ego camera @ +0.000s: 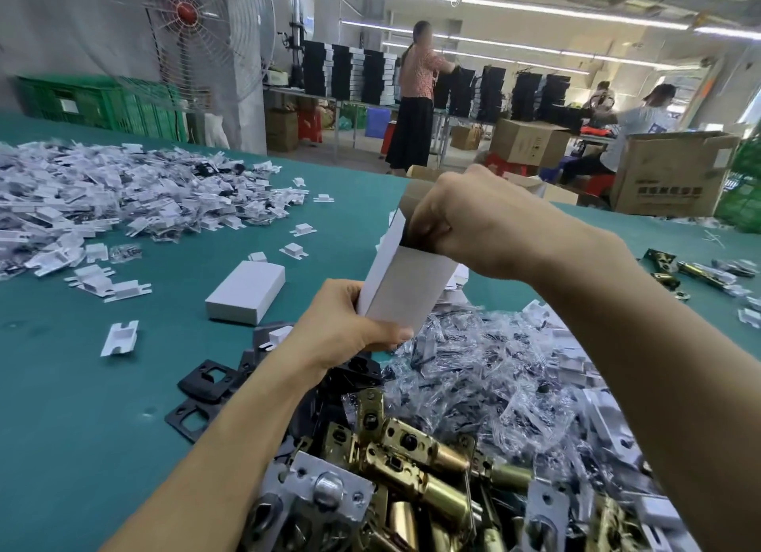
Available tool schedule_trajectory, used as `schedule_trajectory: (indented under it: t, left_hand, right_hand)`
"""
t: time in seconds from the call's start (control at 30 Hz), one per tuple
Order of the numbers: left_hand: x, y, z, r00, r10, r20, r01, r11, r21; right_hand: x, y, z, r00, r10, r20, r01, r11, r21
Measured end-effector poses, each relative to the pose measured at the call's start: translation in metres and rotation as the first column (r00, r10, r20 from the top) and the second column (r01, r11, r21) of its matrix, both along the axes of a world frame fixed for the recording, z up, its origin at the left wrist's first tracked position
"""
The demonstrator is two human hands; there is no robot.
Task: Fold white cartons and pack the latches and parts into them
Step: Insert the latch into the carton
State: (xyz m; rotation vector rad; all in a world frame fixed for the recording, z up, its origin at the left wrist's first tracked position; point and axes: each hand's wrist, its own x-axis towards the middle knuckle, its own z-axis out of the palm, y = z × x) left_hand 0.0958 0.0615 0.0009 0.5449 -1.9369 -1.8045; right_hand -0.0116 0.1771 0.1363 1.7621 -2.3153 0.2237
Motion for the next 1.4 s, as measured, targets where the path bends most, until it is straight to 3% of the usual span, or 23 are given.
schedule_trajectory:
  t: [0.07, 0.1, 0.17, 0.23, 0.27, 0.33, 0.4, 0.57, 0.63, 0.77, 0.83, 0.93, 1.0, 1.1, 1.17, 1.23, 1.4]
  left_hand:
    - [0.0, 0.0, 0.0, 0.999, 0.03, -0.01, -0.03, 0.998, 0.052]
    - [-0.001, -0.001, 0.001, 0.998, 0.053, -0.026, -0.051, 0.995, 0.089]
    - [-0.001, -0.002, 0.002, 0.993, 0.105, -0.061, -0.095, 0.984, 0.151]
    - [-0.001, -0.004, 0.002, 0.985, 0.15, -0.089, -0.133, 0.976, 0.173]
    - [-0.001, -0.005, 0.002, 0.981, 0.167, -0.099, -0.148, 0.973, 0.178]
    - [0.0, -0.005, 0.003, 0.977, 0.185, -0.105, -0.162, 0.967, 0.196]
    - [-0.001, -0.003, 0.003, 0.976, 0.189, -0.103, -0.166, 0.965, 0.203]
    - [-0.003, -0.002, 0.003, 0.974, 0.199, -0.11, -0.172, 0.961, 0.217]
    - [-0.003, -0.003, 0.003, 0.971, 0.212, -0.114, -0.181, 0.956, 0.231]
    - [-0.001, -0.006, 0.002, 0.97, 0.217, -0.108, -0.188, 0.955, 0.23]
    - [-0.001, -0.008, 0.0, 0.975, 0.205, -0.086, -0.183, 0.96, 0.214]
    - [-0.002, -0.009, -0.002, 0.985, 0.166, -0.042, -0.155, 0.969, 0.194]
    - [-0.002, -0.007, -0.002, 0.993, 0.115, -0.023, -0.109, 0.976, 0.187]
    - [-0.001, -0.004, -0.001, 0.999, 0.027, -0.019, -0.023, 0.985, 0.169]
    - [0.0, -0.003, 0.0, 0.999, -0.013, -0.032, 0.018, 0.985, 0.173]
    - [0.0, -0.003, 0.0, 0.999, -0.032, -0.034, 0.037, 0.984, 0.174]
    - [0.001, -0.003, -0.001, 0.998, -0.057, -0.012, 0.058, 0.992, 0.115]
  right_hand:
    - [-0.002, 0.003, -0.005, 1.0, 0.018, 0.02, -0.016, 0.996, -0.084]
    - [-0.003, 0.006, -0.008, 0.999, 0.033, 0.037, -0.025, 0.98, -0.198]
    - [-0.007, 0.017, -0.02, 0.996, 0.061, 0.062, -0.024, 0.879, -0.476]
    - [-0.015, 0.027, -0.036, 0.989, 0.049, 0.136, 0.039, 0.813, -0.581]
    - [-0.022, 0.03, -0.045, 0.981, 0.011, 0.196, 0.093, 0.853, -0.514]
    - [-0.031, 0.032, -0.063, 0.961, -0.137, 0.242, 0.176, 0.973, -0.149]
    - [-0.028, 0.029, -0.084, 0.953, -0.215, 0.212, 0.186, 0.972, 0.146]
    - [-0.015, 0.015, -0.123, 0.969, -0.244, 0.039, 0.226, 0.939, 0.261]
    - [-0.013, 0.014, -0.127, 0.971, -0.228, 0.074, 0.21, 0.958, 0.195]
    - [-0.019, 0.022, -0.115, 0.91, -0.152, 0.386, 0.187, 0.981, -0.053]
    - [-0.024, 0.031, -0.098, 0.854, -0.081, 0.514, 0.233, 0.943, -0.239]
    - [-0.023, 0.042, -0.068, 0.745, 0.219, 0.63, 0.215, 0.815, -0.537]
    - [-0.02, 0.043, -0.053, 0.703, 0.394, 0.592, 0.148, 0.734, -0.663]
    - [-0.014, 0.033, -0.043, 0.823, 0.401, 0.403, 0.011, 0.698, -0.716]
    - [-0.012, 0.027, -0.041, 0.922, 0.302, 0.241, -0.072, 0.746, -0.662]
    - [-0.01, 0.024, -0.042, 0.958, 0.249, 0.145, -0.122, 0.807, -0.577]
    - [-0.007, 0.019, -0.04, 0.95, 0.263, 0.167, -0.171, 0.888, -0.428]
